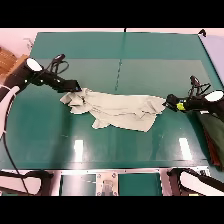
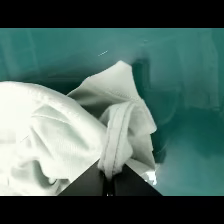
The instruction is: Fold the shirts.
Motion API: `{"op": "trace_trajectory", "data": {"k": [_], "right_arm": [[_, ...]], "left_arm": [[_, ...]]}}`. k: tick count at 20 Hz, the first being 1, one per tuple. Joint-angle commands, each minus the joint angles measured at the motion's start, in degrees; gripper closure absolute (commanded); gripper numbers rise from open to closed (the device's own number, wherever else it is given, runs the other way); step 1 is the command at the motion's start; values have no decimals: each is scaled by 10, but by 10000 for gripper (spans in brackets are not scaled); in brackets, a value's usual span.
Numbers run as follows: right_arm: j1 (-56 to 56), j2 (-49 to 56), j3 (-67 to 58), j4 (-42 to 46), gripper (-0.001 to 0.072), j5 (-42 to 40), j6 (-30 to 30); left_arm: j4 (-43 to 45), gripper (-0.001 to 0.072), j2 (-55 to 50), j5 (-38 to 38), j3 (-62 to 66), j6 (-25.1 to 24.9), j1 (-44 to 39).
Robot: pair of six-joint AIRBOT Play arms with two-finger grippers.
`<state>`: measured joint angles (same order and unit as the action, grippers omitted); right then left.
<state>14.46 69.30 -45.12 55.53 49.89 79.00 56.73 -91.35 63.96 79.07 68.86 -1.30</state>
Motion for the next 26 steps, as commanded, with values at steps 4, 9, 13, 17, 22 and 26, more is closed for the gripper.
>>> {"op": "trace_trajectory", "data": {"k": [4,9,13,17,22,26], "right_arm": [[0,22,-18,1,695,-15,-17],[0,22,-18,0,695,-14,-17],[0,22,-18,0,695,-14,-17],[-1,22,-18,0,695,-14,-17],[-1,22,-18,0,695,-14,-17],[-1,22,-18,0,695,-14,-17]], "left_arm": [[31,43,3,257,98,107,97],[63,685,107,274,-43,110,128],[21,679,221,76,-279,146,128],[-130,215,217,-118,-438,142,125],[-235,231,154,-250,-453,85,73],[-274,232,146,-333,-442,80,55]]}}
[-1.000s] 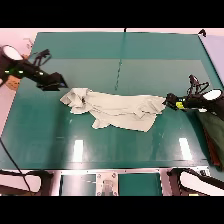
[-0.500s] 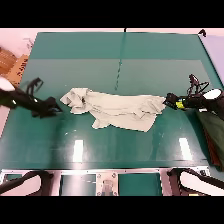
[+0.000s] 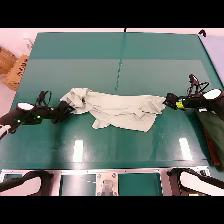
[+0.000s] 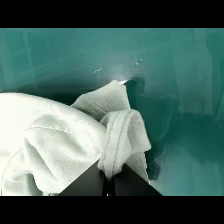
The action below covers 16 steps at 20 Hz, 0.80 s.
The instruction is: Fold the shirts.
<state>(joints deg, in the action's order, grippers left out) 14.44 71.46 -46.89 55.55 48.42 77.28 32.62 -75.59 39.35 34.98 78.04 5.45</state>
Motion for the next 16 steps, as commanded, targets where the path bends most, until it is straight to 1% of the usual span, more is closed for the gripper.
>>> {"op": "trace_trajectory", "data": {"k": [1,2,3,4,5,6,8,11,13,14,16], "right_arm": [[-1,0,0,0,695,0,0],[-1,0,0,0,695,0,0],[-1,0,0,0,695,0,0],[-1,0,0,0,695,0,0],[-1,0,0,0,695,-1,0],[-1,0,0,0,695,-3,0],[-1,0,0,-6,695,-4,0],[-1,0,0,-18,695,-4,0],[0,0,0,-18,696,-4,0],[0,0,0,-17,695,-3,0],[0,-1,-2,-17,695,2,0]], "left_arm": [[-33,233,-12,-86,4,-17,-12],[-33,233,-12,-82,6,-17,-12],[-33,272,-12,-71,5,-18,-12],[-33,409,-12,-59,5,-24,-12],[-33,465,-12,-43,5,-35,-12],[-33,467,-12,-27,5,-36,-14],[-32,466,-12,-27,5,-36,-34],[-32,466,-12,-68,5,-36,-73],[-31,478,-12,-76,5,-36,-80],[-31,669,-12,-74,6,-40,-80],[-29,683,-10,-53,16,-54,-68]]}}
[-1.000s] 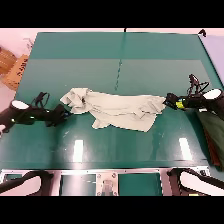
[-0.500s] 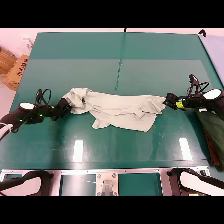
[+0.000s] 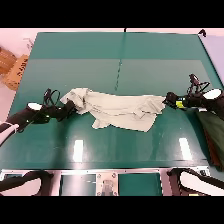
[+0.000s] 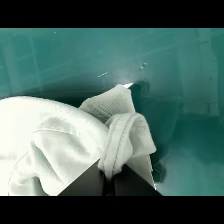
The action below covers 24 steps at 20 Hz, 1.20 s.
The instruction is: Fold the shirts.
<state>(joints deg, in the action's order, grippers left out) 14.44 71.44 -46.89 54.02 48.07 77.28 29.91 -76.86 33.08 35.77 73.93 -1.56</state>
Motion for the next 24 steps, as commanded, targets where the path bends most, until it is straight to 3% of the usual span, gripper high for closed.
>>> {"op": "trace_trajectory", "data": {"k": [1,5,12,16,18,20,24], "right_arm": [[0,-3,-7,-3,696,11,0],[0,-61,-97,-2,696,85,0],[1,-219,-394,0,695,129,37],[1,-287,-538,9,695,106,42],[1,-315,-586,35,695,78,62],[0,-333,-614,70,695,63,81],[0,-339,-621,101,695,61,83]], "left_arm": [[-1,684,3,41,24,-26,12],[23,684,83,172,137,-45,59],[56,683,285,255,490,-43,92],[90,683,295,289,716,-33,92],[148,683,295,286,801,-18,92],[220,684,295,287,845,12,92],[287,683,279,328,846,55,92]]}}
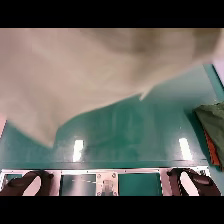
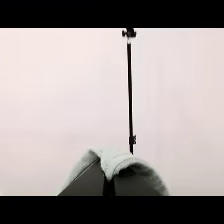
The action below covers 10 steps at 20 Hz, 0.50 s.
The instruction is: Fold the shirts.
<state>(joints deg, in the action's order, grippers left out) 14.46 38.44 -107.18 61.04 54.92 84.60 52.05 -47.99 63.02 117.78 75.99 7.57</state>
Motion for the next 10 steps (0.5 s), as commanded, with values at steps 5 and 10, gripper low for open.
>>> {"op": "trace_trajectory", "data": {"k": [5,10], "right_arm": [[-1,37,96,16,695,26,7],[-1,160,319,-4,696,-12,-15]], "left_arm": [[61,683,-49,63,-104,35,0],[-4,682,-158,69,-286,-31,0]]}}
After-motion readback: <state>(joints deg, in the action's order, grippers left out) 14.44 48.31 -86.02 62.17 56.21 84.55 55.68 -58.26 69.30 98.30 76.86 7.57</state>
